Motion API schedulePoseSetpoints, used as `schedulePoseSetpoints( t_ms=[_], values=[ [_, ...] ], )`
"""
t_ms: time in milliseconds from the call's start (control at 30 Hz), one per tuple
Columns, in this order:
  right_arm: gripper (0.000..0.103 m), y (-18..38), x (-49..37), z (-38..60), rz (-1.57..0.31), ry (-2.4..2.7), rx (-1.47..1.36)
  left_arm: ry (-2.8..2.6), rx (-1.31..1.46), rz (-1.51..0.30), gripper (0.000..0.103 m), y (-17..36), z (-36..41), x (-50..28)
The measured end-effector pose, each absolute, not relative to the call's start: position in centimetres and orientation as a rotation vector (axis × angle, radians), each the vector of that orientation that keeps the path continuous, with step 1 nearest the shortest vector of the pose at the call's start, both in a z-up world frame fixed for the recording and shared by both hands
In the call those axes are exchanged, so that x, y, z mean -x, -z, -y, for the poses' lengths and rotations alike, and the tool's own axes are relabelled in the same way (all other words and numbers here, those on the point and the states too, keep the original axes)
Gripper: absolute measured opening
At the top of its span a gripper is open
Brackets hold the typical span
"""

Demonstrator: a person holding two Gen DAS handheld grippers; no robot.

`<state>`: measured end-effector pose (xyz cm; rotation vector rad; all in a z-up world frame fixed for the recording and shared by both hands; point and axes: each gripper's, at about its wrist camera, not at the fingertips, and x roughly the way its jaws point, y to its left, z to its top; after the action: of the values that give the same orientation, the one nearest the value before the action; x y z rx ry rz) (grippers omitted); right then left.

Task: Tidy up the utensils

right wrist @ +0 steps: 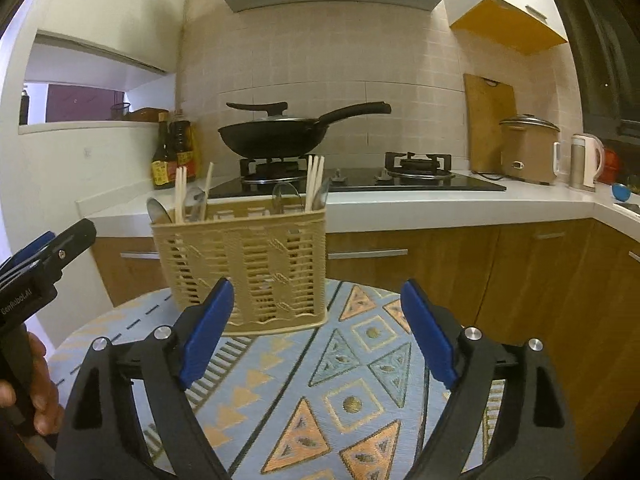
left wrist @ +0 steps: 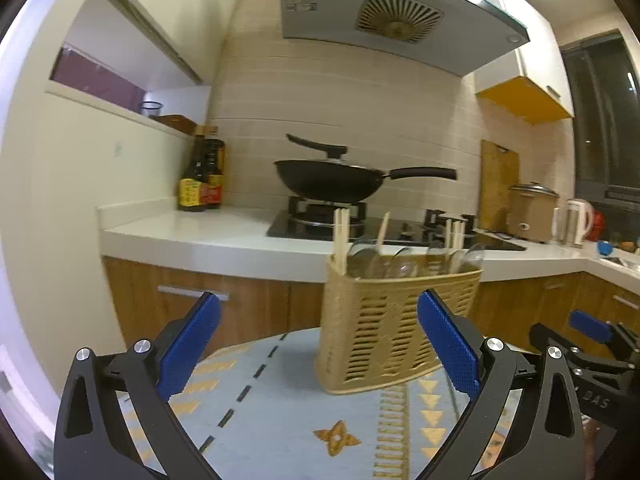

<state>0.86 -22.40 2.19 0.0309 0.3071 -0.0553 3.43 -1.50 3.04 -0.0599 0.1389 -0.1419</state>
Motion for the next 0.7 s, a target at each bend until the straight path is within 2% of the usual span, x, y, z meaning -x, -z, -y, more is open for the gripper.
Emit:
schedulePoseSetpoints(
  t_ms=[300,700],
  values=[
    [0.081,-1.1,-0.9,21.7,-0.328,0.029,0.023,0.059,-0.055,-0.169,0.095,-1.5,2.4,-3.9],
    [0.085,-1.3,-0.6,21.6,-0.314,0.041,0.028,0.089,-0.039,-0.186,0.095,-1.4,2.1,-3.9]
  ],
)
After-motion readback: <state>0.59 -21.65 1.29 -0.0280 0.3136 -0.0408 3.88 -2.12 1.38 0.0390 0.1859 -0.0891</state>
